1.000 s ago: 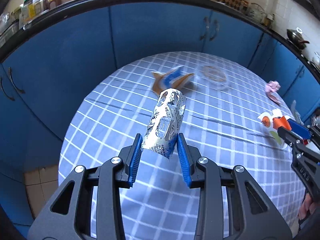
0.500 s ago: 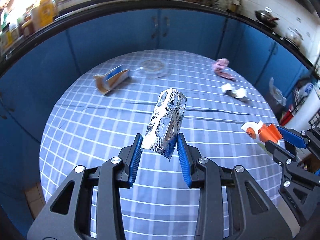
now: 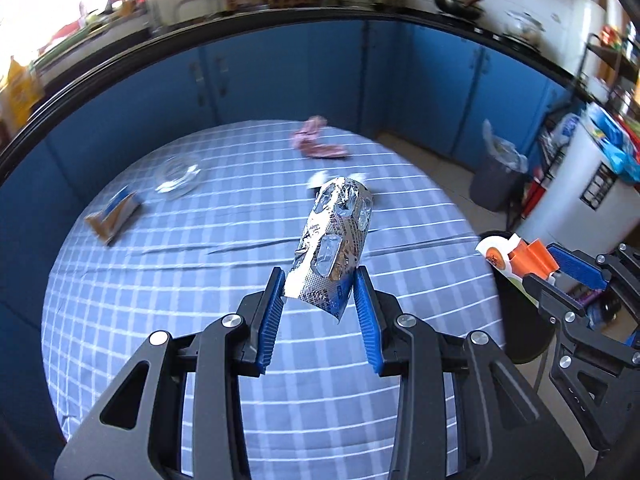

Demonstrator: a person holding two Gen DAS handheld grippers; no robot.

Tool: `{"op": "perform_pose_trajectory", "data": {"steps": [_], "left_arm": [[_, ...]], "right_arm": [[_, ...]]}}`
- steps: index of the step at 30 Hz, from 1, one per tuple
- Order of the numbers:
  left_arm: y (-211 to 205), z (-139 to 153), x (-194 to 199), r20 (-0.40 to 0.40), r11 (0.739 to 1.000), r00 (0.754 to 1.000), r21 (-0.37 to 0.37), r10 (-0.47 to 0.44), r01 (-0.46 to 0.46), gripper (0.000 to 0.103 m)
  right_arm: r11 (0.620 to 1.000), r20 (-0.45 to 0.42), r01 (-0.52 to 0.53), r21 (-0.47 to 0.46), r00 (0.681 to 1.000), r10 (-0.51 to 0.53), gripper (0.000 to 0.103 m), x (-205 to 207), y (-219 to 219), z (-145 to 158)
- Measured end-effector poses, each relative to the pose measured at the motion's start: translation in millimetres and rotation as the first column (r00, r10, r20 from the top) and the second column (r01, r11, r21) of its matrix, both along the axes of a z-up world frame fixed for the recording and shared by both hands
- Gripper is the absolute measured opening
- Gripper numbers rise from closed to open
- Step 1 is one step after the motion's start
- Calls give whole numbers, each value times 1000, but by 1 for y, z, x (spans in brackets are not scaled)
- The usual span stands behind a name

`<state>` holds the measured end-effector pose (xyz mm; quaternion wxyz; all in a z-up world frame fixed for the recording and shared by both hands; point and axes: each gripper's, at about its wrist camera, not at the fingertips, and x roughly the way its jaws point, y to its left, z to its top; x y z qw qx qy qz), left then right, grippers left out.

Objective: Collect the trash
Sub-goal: 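Drop the carton into the black bin with the right tool while the left holds the foil packet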

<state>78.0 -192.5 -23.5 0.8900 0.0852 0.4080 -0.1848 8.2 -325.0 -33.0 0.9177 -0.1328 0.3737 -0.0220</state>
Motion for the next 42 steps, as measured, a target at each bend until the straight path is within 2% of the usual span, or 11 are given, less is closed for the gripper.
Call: {"op": "perform_pose_trajectory", "data": {"steps": [8, 17, 26, 33, 38, 39, 41, 42], "left_arm": [[-68, -2, -5, 5, 993, 993, 24, -118, 117, 37], [-121, -10, -6, -10, 979, 981, 52, -195, 195, 37], [-150, -14, -4, -18, 971, 973, 60, -230, 231, 37], [-159, -11, 0, -15, 969, 971, 61, -238, 239, 37], [-159, -10, 1, -12, 970, 971, 51, -238, 239, 37], [-159, -10, 1, -13, 969, 971, 51, -240, 240, 37], [-159, -9, -1, -14, 969, 970, 50, -243, 244, 37], [-159, -9, -2, -14, 968, 969, 49, -245, 246, 37]], "right_arm": [[996, -5, 87, 12, 996, -87, 27, -8, -51, -8], [990, -16, 137, 47, 991, -136, 28, -9, -92, -22], [986, -16, 154, 65, 988, -153, 29, -6, -108, -26], [985, -6, 156, 76, 988, -156, 30, -5, -111, -24], [983, 10, 164, 84, 986, -166, 34, -7, -112, -23], [982, 13, 169, 89, 985, -171, 38, -7, -112, -22], [978, 30, 190, 85, 981, -193, 56, -10, -113, -20], [977, 42, 198, 74, 979, -201, 71, -11, -113, -18]]}}
